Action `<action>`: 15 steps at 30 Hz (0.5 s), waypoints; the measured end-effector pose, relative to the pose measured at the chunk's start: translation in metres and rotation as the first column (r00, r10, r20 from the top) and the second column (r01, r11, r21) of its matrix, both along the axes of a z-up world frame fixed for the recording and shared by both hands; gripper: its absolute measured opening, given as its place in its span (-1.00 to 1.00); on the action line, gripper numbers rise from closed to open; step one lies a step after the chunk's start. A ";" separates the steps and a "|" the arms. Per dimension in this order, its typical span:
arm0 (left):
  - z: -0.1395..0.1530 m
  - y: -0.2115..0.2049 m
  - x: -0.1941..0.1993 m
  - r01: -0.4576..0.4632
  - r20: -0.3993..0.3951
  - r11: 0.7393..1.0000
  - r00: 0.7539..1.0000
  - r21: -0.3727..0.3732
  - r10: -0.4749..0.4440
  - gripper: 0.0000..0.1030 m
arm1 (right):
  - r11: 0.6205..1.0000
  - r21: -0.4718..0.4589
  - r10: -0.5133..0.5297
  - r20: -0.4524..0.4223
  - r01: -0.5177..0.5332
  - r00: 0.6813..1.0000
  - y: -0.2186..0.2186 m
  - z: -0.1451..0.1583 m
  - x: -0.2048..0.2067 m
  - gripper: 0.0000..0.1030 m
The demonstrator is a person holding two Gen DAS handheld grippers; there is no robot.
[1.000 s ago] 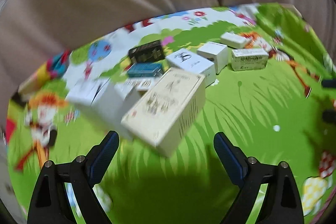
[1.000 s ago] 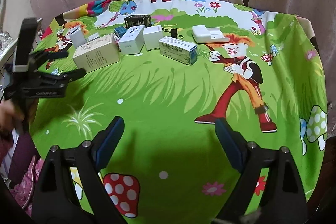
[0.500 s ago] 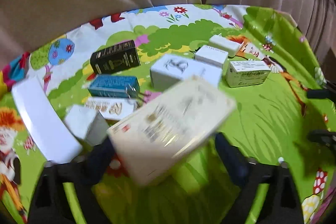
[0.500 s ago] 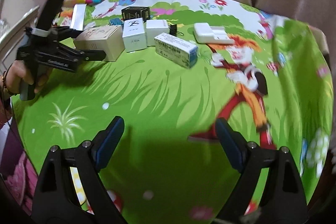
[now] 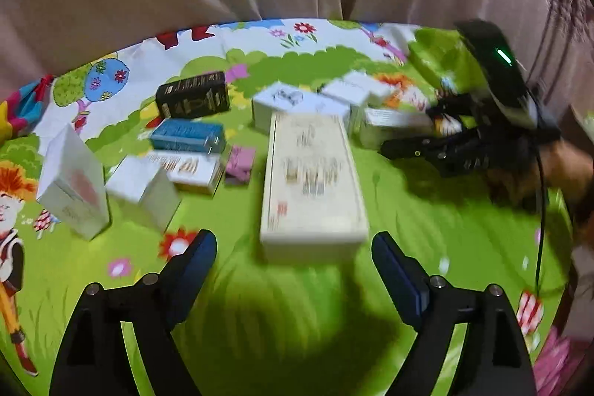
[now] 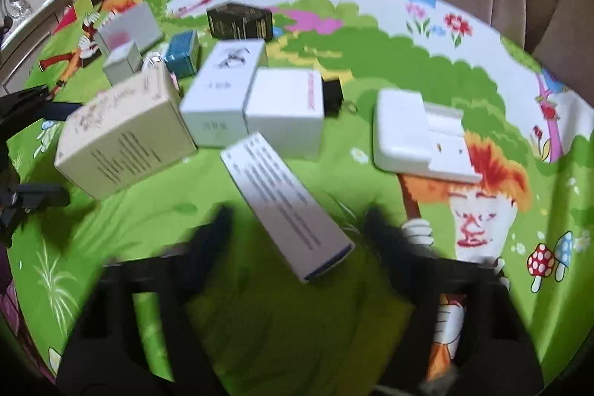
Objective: Organize rigid objects
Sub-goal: 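Grasp the cream gold-printed box with the left tool while the right grasps a slim white box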
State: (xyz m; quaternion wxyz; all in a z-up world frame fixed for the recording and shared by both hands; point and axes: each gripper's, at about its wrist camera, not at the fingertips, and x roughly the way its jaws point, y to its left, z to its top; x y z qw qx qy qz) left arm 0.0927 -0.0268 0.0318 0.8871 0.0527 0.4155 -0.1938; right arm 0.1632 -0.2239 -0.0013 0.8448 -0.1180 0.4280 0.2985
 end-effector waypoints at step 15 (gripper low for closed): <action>-0.010 0.008 -0.064 -0.378 0.045 0.925 0.924 -0.036 0.379 0.01 | 0.983 -0.003 -0.184 0.031 0.184 0.982 -0.007 0.005 -0.118 -0.45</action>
